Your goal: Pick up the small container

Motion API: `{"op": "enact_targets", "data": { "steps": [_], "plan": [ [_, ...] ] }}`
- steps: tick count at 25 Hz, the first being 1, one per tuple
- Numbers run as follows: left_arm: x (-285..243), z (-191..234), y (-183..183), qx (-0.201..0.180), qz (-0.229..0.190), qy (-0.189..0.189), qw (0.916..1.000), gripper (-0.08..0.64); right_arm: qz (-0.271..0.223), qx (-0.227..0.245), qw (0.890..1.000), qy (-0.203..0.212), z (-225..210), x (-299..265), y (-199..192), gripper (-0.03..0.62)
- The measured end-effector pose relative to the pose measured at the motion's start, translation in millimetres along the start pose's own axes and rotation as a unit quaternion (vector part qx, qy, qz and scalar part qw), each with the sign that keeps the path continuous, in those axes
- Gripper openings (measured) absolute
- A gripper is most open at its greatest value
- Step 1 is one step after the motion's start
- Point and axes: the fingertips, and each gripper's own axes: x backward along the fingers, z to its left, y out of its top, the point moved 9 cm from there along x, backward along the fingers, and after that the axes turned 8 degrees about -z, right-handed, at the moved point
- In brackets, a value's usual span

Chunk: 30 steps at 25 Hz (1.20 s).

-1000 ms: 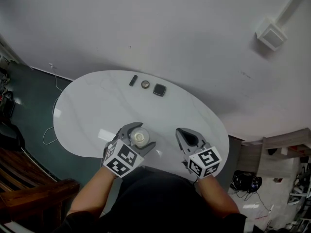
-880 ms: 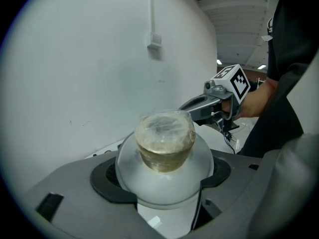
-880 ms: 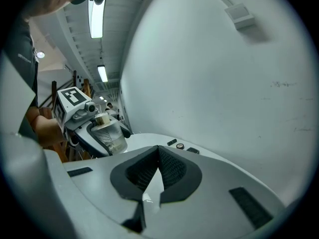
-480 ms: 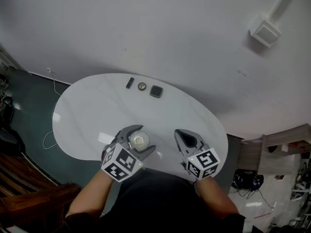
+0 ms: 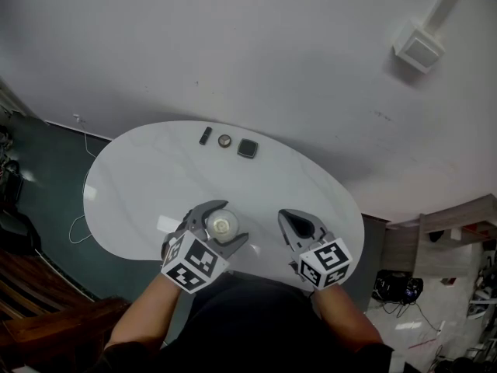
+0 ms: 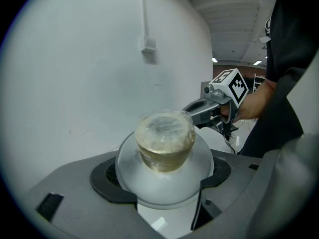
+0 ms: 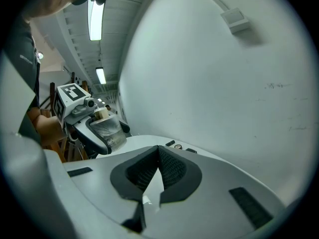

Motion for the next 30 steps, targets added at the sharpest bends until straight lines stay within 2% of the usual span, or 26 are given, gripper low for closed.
{"op": "enact_targets", "data": {
  "steps": [30],
  "plan": [
    [-5.2, 0.1, 3.0, -0.017, -0.002, -0.002, 0.9999, 0.344, -0.001, 0.003, 1.0, -0.004, 4.8, -0.5, 0.7, -0.003]
  ]
}}
